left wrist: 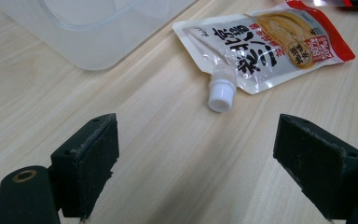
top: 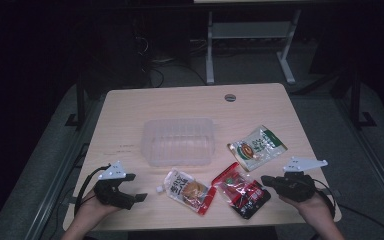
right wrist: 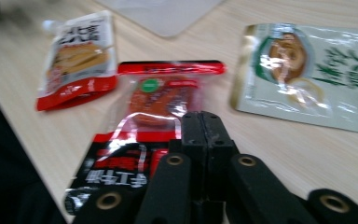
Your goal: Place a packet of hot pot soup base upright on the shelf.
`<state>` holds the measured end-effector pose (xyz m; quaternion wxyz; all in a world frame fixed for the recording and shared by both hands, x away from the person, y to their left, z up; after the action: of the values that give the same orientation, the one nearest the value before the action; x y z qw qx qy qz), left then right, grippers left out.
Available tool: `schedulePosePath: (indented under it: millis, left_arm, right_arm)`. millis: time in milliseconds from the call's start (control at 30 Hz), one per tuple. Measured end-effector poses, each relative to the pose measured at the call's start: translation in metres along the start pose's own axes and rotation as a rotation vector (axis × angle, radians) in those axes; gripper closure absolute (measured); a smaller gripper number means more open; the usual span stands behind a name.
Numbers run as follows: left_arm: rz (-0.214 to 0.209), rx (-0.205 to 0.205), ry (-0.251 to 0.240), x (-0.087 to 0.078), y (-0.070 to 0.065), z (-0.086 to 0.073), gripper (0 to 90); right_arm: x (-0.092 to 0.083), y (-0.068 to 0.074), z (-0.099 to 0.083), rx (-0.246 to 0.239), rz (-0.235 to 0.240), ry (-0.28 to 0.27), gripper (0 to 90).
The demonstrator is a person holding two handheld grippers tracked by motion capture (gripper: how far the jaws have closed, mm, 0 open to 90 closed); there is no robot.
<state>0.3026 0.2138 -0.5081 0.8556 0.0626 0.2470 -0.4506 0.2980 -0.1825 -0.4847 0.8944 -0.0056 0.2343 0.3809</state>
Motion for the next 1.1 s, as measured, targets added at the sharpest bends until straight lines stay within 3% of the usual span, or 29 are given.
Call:
schedulePosePath:
  millis: [133, 200, 467, 500, 767, 1067, 1100]
  left_arm:
    - [0.001, -0.012, -0.005, 0.0, 0.0, 0.001, 13.5]
    - [-0.001, -0.014, -0.009, 0.0, 0.0, 0.002, 13.5]
    - [0.012, -0.027, -0.007, 0.0, 0.001, 0.002, 13.5]
    - [0.018, -0.029, -0.014, -0.001, 0.002, 0.003, 13.5]
    - [0.033, -0.044, -0.026, -0.003, 0.005, 0.004, 13.5]
    - [0.027, -0.032, -0.017, -0.001, 0.006, 0.005, 13.5]
    - [0.029, -0.023, -0.013, -0.001, 0.006, 0.004, 13.5]
  right_arm:
    - [0.007, 0.018, 0.0, -0.006, 0.055, 0.016, 89.4]
    - [0.008, 0.02, -0.001, 0.0, 0.059, 0.022, 89.5]
    - [0.017, 0.045, -0.008, -0.048, 0.146, 0.078, 89.6]
    - [0.02, 0.052, -0.01, -0.069, 0.175, 0.09, 89.6]
    - [0.029, 0.076, -0.018, -0.096, 0.245, 0.139, 89.7]
    - [0.043, 0.102, -0.036, -0.149, 0.31, 0.24, 89.7]
    - [0.044, 0.104, -0.041, -0.176, 0.312, 0.266, 89.7]
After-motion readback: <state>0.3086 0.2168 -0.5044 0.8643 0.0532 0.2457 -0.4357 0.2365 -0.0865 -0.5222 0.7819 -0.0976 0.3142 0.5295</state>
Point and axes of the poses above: each handheld gripper's, and its own axes: x roughly forward along the jaws, z roughly out of its top, y roughly to its left, the point moved 10 cm from there along x, roughly forward along the jaws, and after that the axes turned 15 degrees about -y, right-handed, at the moved point
